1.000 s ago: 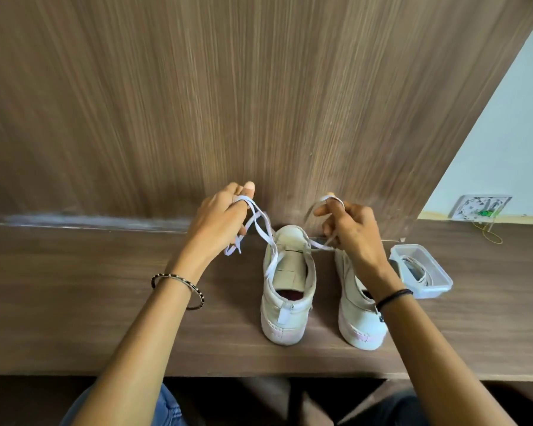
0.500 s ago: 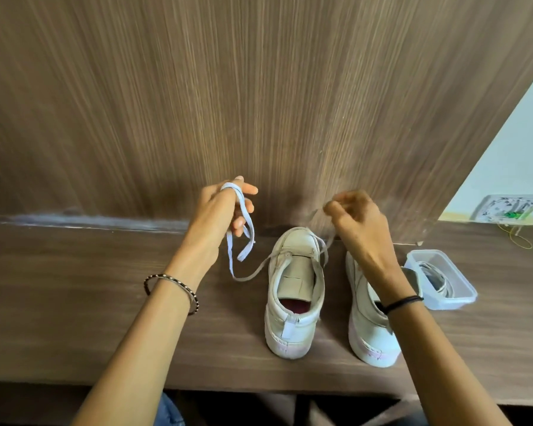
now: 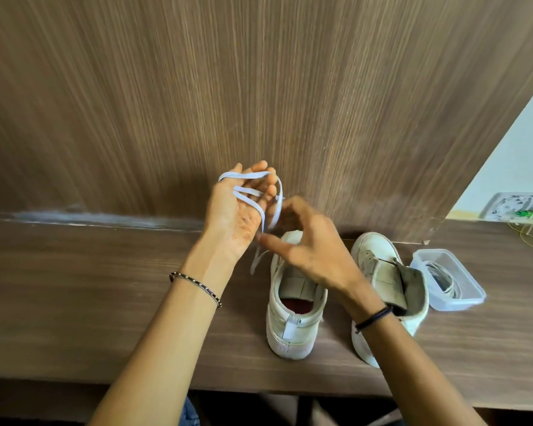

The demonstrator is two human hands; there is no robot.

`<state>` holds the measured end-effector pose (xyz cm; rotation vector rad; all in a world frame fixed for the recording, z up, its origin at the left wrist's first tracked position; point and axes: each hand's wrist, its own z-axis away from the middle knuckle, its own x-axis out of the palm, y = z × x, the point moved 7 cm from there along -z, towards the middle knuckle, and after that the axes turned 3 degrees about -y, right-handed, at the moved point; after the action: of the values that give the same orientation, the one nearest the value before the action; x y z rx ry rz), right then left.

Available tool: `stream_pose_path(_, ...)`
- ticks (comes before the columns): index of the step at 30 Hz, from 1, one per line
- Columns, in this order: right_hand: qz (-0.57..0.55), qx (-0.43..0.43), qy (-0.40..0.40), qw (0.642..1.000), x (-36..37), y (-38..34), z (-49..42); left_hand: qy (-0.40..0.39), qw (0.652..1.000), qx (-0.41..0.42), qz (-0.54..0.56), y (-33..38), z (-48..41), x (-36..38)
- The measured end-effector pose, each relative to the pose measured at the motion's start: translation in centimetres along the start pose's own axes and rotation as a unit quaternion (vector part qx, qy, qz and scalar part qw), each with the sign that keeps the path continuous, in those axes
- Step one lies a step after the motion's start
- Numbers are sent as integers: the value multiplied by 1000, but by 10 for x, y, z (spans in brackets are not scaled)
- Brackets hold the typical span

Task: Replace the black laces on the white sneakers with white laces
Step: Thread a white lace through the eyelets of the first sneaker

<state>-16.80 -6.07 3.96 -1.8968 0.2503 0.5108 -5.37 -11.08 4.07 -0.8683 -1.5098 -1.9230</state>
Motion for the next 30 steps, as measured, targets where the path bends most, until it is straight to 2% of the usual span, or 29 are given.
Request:
stream_pose_path(2,-63,30,83,994,-9,5,2,-3,999,16,51,1,3,1)
stream_pose_path(4,-118,51,106,986,-9,7,3,-11,995,41,87,4,9,3)
stream_pose_path(7,-124,80,104,984,-4,7,6,37,997,64,-2,6,18,0)
stream_pose_path(9,-115,103,104,983,-1,11,8,94,991,55,-78,6,25,-5)
stream_pose_path(11,-75,130,119,982,-1,18,8,102,989,58,-94,4,26,-7)
stream_pose_path(13,-6,134,115,984,1,21,7,105,991,44,-66,2,23,-7)
stream_pose_path(15,47,94,103,989,5,16,6,70,997,43,17,0,24,-2)
stream_pose_path(17,32,47,106,993,5,10,5,36,997,42,45,-1,18,-1)
stream_pose_path(19,-51,35,96,993,-1,13,1,58,997,43,-37,1,12,-7)
stream_pose_path(21,-164,34,83,982,-11,17,-5,33,994,59,-90,5,5,-9)
stream_pose_path(22,-214,41,82,973,-19,19,-6,27,984,66,-165,7,3,-11)
stream_pose_path(25,-268,107,114,951,-45,28,-2,15,909,60,-411,12,3,-22)
stream_pose_path(27,-254,140,144,946,-65,35,4,-15,885,47,-463,15,4,-28)
stream_pose_path(30,-258,165,178,935,-84,42,9,-31,882,67,-465,26,4,-35)
